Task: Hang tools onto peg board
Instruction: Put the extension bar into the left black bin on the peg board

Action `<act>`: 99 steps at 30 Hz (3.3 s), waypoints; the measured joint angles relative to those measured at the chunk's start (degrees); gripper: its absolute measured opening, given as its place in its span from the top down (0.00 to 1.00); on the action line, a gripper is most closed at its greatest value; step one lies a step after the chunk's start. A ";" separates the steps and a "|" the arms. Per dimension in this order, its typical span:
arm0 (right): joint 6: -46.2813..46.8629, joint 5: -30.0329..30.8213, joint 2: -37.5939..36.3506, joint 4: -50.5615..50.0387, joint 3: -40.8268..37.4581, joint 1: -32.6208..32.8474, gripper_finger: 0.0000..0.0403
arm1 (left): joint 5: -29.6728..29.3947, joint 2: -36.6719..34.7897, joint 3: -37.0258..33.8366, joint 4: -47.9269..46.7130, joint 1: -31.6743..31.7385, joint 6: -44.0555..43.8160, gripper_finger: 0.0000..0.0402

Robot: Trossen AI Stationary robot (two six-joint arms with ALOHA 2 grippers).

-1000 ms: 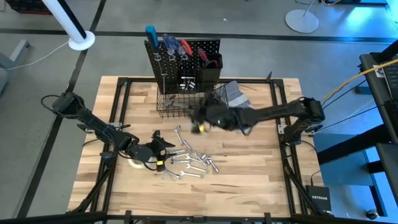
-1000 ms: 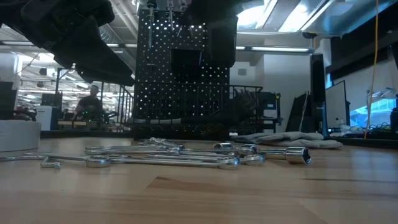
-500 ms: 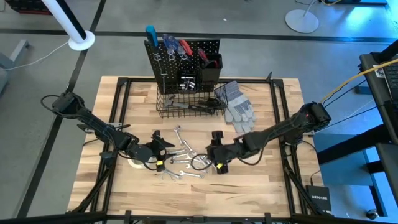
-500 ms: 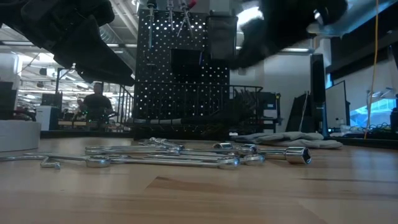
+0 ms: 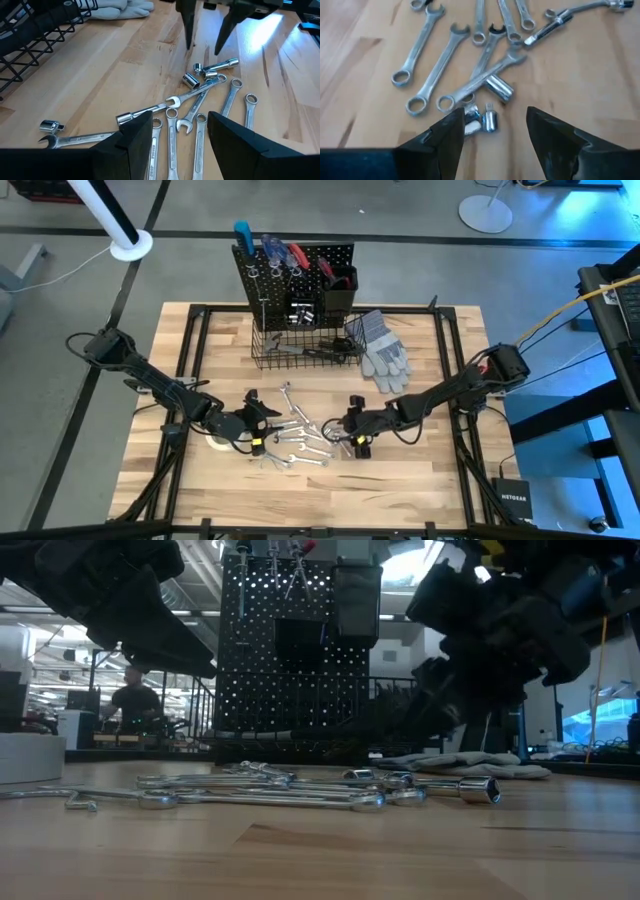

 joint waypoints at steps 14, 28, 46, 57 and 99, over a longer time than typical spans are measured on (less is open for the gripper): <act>-0.22 0.15 5.43 3.08 0.09 -1.77 0.46 | -0.02 0.00 0.00 -0.10 0.00 0.00 0.55; 0.49 -0.29 5.43 2.81 0.09 -3.76 0.46 | -0.02 0.00 0.00 -0.01 0.00 -0.11 0.55; 27.11 2.74 1.25 -3.45 1.18 5.11 0.46 | -0.02 0.00 0.00 -0.03 0.00 -0.55 0.55; 29.34 12.30 1.83 -3.14 1.22 7.91 0.46 | -0.04 0.00 0.00 0.01 0.07 -0.15 0.55; 22.16 13.06 4.94 -10.88 1.09 7.53 0.83 | -0.04 0.00 0.00 -0.01 0.07 -0.17 0.55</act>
